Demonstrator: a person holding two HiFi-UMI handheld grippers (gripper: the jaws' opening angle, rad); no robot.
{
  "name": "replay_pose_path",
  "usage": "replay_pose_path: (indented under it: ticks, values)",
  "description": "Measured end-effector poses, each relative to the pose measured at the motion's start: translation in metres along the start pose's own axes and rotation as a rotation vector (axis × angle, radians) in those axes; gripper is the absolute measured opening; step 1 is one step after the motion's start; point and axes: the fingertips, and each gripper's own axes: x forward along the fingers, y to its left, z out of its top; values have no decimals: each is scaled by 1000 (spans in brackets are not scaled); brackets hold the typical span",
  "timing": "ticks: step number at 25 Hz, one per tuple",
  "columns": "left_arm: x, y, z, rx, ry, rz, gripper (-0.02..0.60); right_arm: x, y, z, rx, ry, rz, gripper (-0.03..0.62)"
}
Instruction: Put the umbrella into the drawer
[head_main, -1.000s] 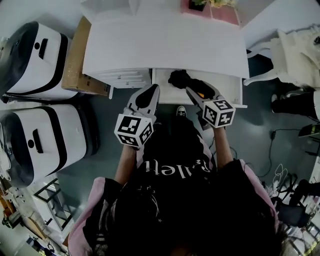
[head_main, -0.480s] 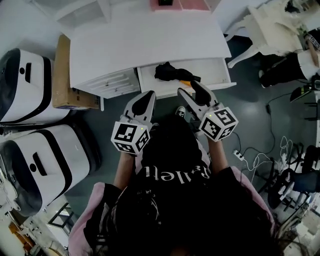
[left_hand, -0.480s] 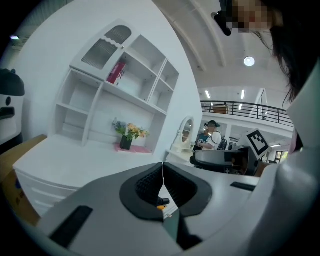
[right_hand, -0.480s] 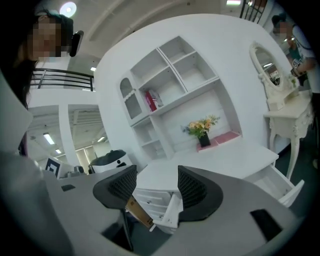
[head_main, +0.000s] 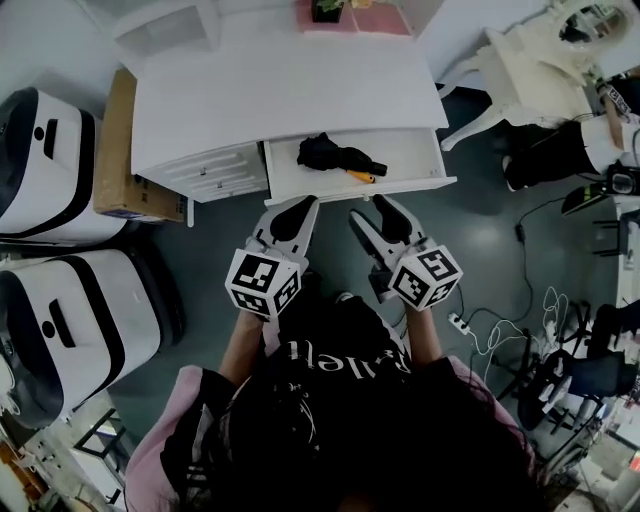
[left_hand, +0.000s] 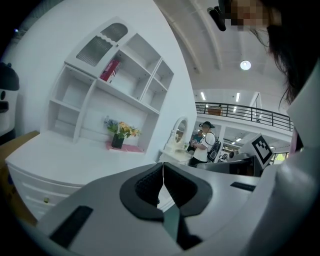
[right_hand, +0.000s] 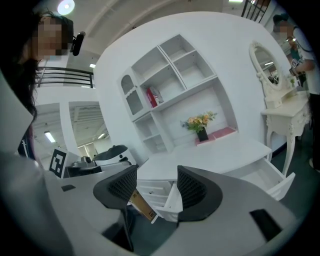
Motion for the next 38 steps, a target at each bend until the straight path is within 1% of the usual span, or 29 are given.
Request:
replay_pose_path:
  ticks: [2,3,4,5,8,11,16,21,27,31,36,38]
  values:
    - [-1,-1,1,-6,-1,16,17,-4,3,0,-3,-3,6,269]
    - [-2,-3,1,-9,-2,25,17,-8,3,1,-2,-11,4,229]
    - [-1,-6,1,-11,-3,32,17,-13,2,2,3,-19,0,169]
    - [-1,-10,1,-13,-5,39,17,-19,1,2,11,-24,-2,143]
    - [-1,-29,-2,-9,-6,51,17,-39,-3,-3,28,-27,6,119]
    - [-4,-58,-8,11,-2,50,17,-62,-7,-10,30,-24,15,92]
    - [-15,-100,-12,36,-2,60,17,-89,-6,-22,10,0,38,81]
    - [-32,-130,-16,55,-21,77,17,-109,3,-38,-66,25,48,81]
    - [-54,-167,-26,73,-36,91,17,-145,19,-48,-97,12,63,78]
    - [-68,-191,-38,66,-42,98,17,-172,27,-58,-112,5,60,75]
    - [-88,-224,-54,34,-64,97,17,-206,46,-78,-152,19,76,72]
    - [-96,-237,-57,38,-73,92,17,-218,53,-83,-171,20,79,67]
